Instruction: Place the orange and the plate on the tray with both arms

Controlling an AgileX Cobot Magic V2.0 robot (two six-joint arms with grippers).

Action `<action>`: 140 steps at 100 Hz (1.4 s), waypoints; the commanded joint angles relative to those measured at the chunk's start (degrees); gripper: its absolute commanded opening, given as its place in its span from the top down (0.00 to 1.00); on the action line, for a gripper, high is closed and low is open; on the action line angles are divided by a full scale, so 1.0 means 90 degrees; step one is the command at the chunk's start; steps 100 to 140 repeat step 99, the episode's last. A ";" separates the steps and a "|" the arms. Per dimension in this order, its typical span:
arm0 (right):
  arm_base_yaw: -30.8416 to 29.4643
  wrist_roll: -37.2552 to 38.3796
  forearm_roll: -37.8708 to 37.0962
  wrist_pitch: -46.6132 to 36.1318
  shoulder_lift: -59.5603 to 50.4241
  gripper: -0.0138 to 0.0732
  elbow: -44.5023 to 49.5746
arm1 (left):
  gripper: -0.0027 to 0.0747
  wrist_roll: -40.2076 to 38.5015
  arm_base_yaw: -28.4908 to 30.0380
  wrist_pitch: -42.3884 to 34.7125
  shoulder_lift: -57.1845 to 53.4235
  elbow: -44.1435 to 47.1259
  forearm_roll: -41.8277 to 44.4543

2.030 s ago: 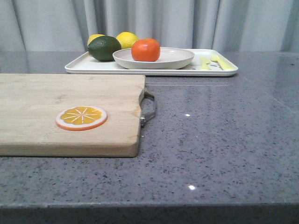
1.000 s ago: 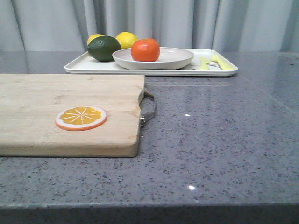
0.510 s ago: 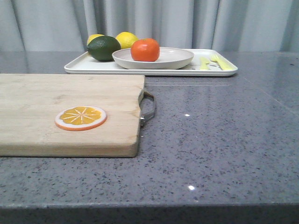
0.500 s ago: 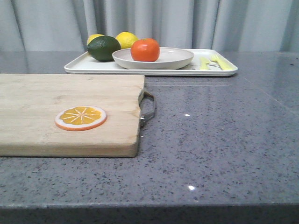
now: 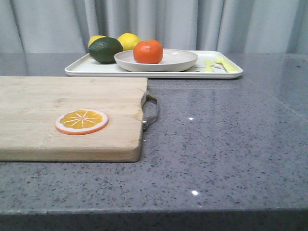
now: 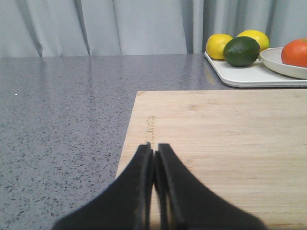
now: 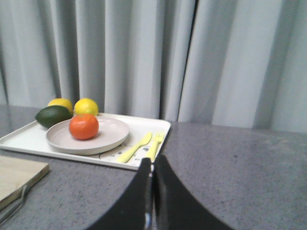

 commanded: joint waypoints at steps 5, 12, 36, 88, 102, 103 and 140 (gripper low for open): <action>-0.0502 0.0024 -0.0115 -0.1269 -0.0199 0.92 0.0456 | 0.99 0.0018 -0.0002 -0.0454 -0.0218 0.0052 -0.0005; -0.0787 0.0029 -0.0213 -0.1291 -0.0322 0.92 0.0753 | 0.99 0.0018 -0.0002 -0.0454 -0.0218 0.0052 -0.0005; -0.1161 0.0585 -0.0402 -0.1744 -0.0613 0.92 0.1882 | 0.99 0.0018 -0.0002 -0.0454 -0.0218 0.0052 -0.0005; -0.1161 0.0640 -0.0452 -0.1479 -0.0613 0.92 0.1957 | 0.99 0.0018 -0.0002 -0.0454 -0.0218 0.0052 -0.0005; -0.1161 0.0640 -0.0452 -0.1479 -0.0613 0.92 0.1957 | 0.99 0.0018 -0.0002 -0.0454 -0.0218 0.0052 -0.0005; -0.1161 0.0640 -0.0452 -0.1479 -0.0613 0.92 0.1957 | 0.99 0.0018 -0.0002 -0.0454 -0.0218 0.0052 -0.0005; -0.1161 0.0640 -0.0452 -0.1479 -0.0613 0.92 0.1957 | 0.99 0.0018 -0.0002 -0.0454 -0.0218 0.0052 -0.0005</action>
